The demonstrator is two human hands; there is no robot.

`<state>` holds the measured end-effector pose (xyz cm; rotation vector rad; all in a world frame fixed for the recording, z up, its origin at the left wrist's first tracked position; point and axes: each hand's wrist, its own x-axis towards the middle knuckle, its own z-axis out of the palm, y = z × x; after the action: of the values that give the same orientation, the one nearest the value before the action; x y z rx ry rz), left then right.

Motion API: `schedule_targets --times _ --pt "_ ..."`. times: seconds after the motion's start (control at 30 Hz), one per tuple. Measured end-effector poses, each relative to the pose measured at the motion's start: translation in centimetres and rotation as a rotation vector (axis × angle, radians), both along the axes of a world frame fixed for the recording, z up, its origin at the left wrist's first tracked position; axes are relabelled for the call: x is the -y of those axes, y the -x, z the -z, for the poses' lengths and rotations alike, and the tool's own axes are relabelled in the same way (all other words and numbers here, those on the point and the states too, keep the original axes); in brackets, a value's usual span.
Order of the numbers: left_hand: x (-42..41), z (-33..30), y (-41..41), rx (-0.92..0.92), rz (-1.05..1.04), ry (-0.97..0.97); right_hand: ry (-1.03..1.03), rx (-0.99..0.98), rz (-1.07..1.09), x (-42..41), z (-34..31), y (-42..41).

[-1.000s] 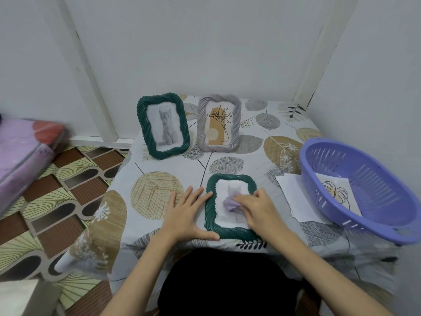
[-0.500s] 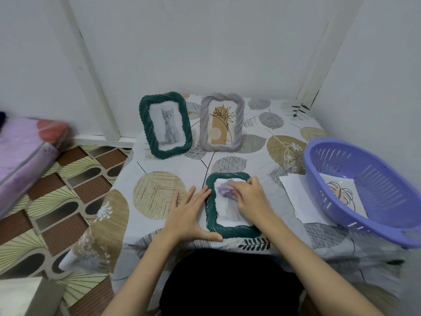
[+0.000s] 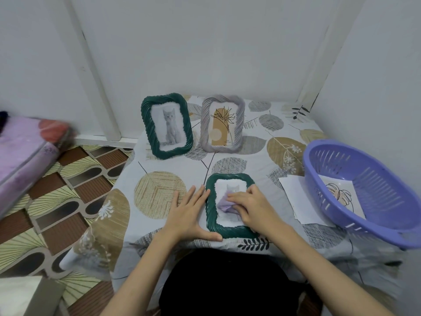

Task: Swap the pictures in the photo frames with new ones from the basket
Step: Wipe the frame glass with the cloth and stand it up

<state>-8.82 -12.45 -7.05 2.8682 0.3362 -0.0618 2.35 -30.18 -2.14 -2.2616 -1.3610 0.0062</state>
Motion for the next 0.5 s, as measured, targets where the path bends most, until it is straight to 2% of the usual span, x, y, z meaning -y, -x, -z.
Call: schedule_targets --times 0.17,0.27,0.33,0.43,0.5 --pt "0.0 0.0 0.0 0.008 -0.005 0.004 0.017 -0.016 -0.119 0.5 0.4 1.9" --pt "0.0 0.0 0.1 0.004 -0.004 0.006 0.034 0.149 -0.191 1.8 -0.3 1.9" --pt "0.0 -0.1 0.1 -0.007 -0.001 0.006 0.03 0.237 -0.107 1.0 -0.6 1.8" --pt "0.1 -0.2 0.1 -0.013 -0.002 -0.003 0.055 0.14 0.008 -0.7 -0.2 2.1" --pt "0.1 -0.2 0.1 -0.006 -0.001 -0.011 0.053 0.114 -0.029 -0.5 0.2 2.6"
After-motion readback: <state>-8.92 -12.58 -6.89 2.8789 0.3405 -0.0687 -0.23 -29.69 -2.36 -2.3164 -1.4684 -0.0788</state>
